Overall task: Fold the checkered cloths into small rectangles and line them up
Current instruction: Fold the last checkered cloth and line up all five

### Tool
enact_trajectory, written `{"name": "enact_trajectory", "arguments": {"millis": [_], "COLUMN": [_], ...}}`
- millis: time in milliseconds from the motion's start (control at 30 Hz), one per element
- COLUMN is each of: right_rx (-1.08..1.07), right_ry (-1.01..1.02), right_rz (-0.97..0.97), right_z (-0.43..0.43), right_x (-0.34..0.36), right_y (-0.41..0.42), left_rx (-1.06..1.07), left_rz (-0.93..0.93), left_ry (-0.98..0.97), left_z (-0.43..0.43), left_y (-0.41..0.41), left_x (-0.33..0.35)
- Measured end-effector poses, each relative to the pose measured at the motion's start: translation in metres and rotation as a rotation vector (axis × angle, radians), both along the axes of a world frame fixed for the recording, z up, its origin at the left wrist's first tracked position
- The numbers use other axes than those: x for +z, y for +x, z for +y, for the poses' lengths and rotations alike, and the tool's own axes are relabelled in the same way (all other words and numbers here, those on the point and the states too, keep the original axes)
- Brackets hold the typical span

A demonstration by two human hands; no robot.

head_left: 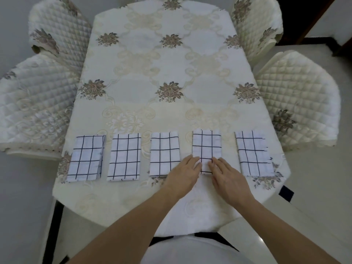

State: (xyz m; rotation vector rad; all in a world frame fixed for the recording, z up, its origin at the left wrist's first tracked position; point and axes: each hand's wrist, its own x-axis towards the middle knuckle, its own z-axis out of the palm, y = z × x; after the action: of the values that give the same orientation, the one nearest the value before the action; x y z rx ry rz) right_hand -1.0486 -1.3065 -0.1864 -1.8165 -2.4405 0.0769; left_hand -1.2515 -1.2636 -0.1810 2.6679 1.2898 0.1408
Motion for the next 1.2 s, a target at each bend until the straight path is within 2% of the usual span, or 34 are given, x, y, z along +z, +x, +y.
{"name": "enact_trajectory", "arguments": {"millis": [233,400,667,1200], "right_rx": [0.122,0.150,0.198,0.138], "right_ry": [-0.043,-0.054,-0.138,-0.154], "right_rz": [0.034,0.032,0.029,0.085], "right_z": [0.002,0.008,0.017,0.016], "right_x": [-0.014,-0.018,-0.019,-0.013], "right_y": [0.031,0.040,0.059,0.050], "left_rx": [0.104,0.137,0.186,0.170], "left_rz": [0.047,0.005,-0.086,-0.098], "left_ry": [-0.001,0.067,0.054,-0.002], "left_z": [-0.014,-0.018,-0.024,-0.015], "left_y": [0.030,0.039,0.048,0.039], "left_x": [-0.011,-0.023,-0.027,-0.021]}}
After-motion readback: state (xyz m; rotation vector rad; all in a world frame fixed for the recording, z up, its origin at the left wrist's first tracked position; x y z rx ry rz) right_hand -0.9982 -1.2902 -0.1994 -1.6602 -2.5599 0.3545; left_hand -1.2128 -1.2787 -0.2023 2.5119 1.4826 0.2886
